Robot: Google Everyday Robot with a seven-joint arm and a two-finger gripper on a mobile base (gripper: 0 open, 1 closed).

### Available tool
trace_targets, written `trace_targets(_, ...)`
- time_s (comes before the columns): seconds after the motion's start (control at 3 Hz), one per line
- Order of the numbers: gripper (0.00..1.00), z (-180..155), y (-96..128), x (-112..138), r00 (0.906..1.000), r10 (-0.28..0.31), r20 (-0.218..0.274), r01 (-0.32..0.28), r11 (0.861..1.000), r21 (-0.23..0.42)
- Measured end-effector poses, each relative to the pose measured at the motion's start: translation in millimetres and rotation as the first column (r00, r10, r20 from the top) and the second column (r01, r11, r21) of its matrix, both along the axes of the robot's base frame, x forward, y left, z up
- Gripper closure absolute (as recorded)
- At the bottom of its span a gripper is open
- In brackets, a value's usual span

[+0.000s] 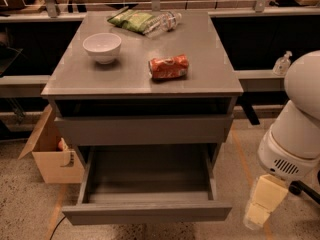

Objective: Close middle drawer

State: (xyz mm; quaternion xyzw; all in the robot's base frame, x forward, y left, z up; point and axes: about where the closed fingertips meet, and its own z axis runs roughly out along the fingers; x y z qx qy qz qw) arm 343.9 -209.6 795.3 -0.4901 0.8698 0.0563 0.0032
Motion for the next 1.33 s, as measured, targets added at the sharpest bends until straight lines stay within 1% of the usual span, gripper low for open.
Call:
trace_targets(0.33, 0.00, 0.5, 0.1, 0.3, 1.0000, 0.000, 0.001, 0.000, 1.000, 0.000)
trace_targets(0.67, 0.00, -22.3, 10.5, -1.4, 0.9993, -0.007, -0.038, 0.007, 1.000, 0.018)
trace_targets(1.0, 0.00, -63.5, 30.5, -13.6, 0.9951, -0.030, -0.095, 0.037, 0.997, 0.074)
trace_targets(1.33, 0.00, -109.6, 46.9, -24.1, 0.9860, -0.068, -0.153, 0.086, 0.989, 0.119)
